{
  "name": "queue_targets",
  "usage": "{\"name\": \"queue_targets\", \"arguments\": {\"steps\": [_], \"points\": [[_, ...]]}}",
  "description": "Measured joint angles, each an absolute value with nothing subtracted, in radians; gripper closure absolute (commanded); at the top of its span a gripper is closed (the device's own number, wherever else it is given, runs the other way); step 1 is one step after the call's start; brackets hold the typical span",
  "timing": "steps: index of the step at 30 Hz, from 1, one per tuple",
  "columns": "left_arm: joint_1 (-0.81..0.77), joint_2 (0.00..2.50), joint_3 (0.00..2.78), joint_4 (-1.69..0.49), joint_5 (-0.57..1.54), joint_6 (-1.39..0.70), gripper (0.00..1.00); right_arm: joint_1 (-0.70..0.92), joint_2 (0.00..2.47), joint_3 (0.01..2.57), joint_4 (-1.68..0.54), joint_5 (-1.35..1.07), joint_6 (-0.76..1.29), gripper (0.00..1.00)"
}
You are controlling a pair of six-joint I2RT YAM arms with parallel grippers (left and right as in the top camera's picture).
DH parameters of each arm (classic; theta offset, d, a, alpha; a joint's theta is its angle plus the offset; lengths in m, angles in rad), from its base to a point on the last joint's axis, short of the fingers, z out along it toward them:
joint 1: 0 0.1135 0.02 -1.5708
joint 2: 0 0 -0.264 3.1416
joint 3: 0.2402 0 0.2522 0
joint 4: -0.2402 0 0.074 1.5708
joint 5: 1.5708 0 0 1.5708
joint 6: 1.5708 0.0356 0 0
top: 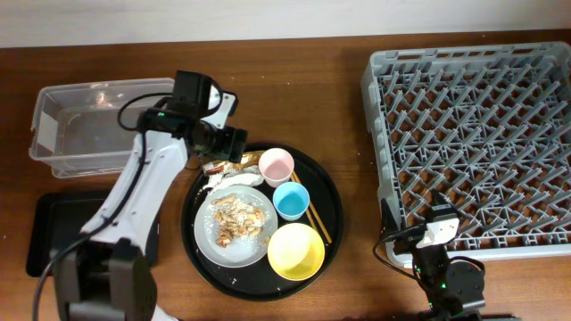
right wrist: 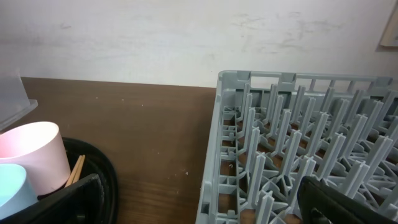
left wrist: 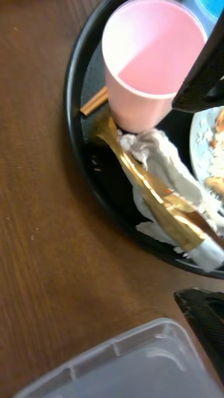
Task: Sort waste into correct bins and load items into the dishwasher rack
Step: 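Reach the left gripper to the gold wrapper on the tray and grasp it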
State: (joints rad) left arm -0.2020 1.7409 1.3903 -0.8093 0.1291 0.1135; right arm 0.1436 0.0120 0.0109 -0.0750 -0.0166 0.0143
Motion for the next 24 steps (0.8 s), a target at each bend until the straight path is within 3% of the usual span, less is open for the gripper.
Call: {"name": "queue_targets", "arguments": {"steps": [13,19,24], "points": [[-0.233,1.929,1.392,-0.77,0.07,0.242,0.11,0.144,0.012,0.011,-0.075,-0.017,0.014,0.02],[-0.236,1.961,1.392,-0.755,0.07,0.251,0.36,0.144,0.012,0.011,-0.075,-0.017,0.014,0.02],[-0.236,1.969,1.392,-0.756,0.07,0.259,0.37,0.144,0.012,0.011,-0.075,-0.017,0.014,0.02]]}}
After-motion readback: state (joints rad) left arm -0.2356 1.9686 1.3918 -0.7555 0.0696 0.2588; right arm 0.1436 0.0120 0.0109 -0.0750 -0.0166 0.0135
